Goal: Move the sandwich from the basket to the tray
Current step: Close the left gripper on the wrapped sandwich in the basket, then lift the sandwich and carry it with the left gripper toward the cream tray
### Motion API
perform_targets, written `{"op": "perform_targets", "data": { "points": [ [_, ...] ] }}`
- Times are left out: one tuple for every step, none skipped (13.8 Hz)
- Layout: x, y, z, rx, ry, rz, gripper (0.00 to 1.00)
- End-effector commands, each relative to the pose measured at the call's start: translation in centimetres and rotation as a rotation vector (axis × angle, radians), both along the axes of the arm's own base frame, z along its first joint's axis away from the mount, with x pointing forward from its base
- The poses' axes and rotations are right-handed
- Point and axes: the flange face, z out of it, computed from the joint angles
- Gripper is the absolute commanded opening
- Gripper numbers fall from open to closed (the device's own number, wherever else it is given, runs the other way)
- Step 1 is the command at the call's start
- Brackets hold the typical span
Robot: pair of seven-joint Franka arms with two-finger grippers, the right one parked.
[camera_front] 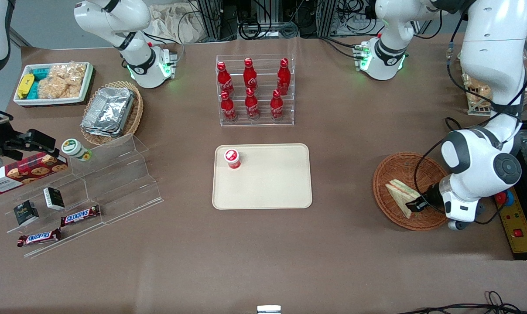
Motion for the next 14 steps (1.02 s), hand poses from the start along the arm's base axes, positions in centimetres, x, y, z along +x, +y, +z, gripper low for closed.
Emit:
{"op": "perform_targets", "data": {
  "points": [
    [0.0, -0.3, 2.9, -0.001, -0.045, -0.006, 0.12],
    [0.0, -0.4, 4.8, -0.002, -0.059, -0.012, 0.10],
    [0.3, -0.5, 7.3, -0.007, -0.066, -0.019, 0.09],
    [0.2, -0.7, 9.5, -0.012, -0.050, -0.034, 0.09],
    [0.3, -0.8, 12.2, -0.016, -0.048, -0.044, 0.09],
    [0.0, -0.9, 14.8, -0.017, -0.045, -0.055, 0.09],
    [-0.5, -1.0, 17.9, -0.004, -0.042, -0.071, 0.07],
    [-1.1, -1.1, 20.9, 0.005, -0.030, -0.088, 0.07],
    [-2.0, -1.4, 24.0, 0.007, -0.009, -0.108, 0.07],
    [-3.1, -1.9, 27.0, 0.015, 0.014, -0.130, 0.07],
    [-4.2, -2.8, 29.9, 0.022, 0.028, -0.155, 0.07],
    [-5.4, -4.4, 32.2, 0.024, 0.043, -0.187, 0.07],
    [-6.8, -6.3, 34.1, 0.036, 0.044, -0.216, 0.07],
    [-8.1, -8.3, 35.6, 0.055, 0.040, -0.226, 0.07]
  ]
}}
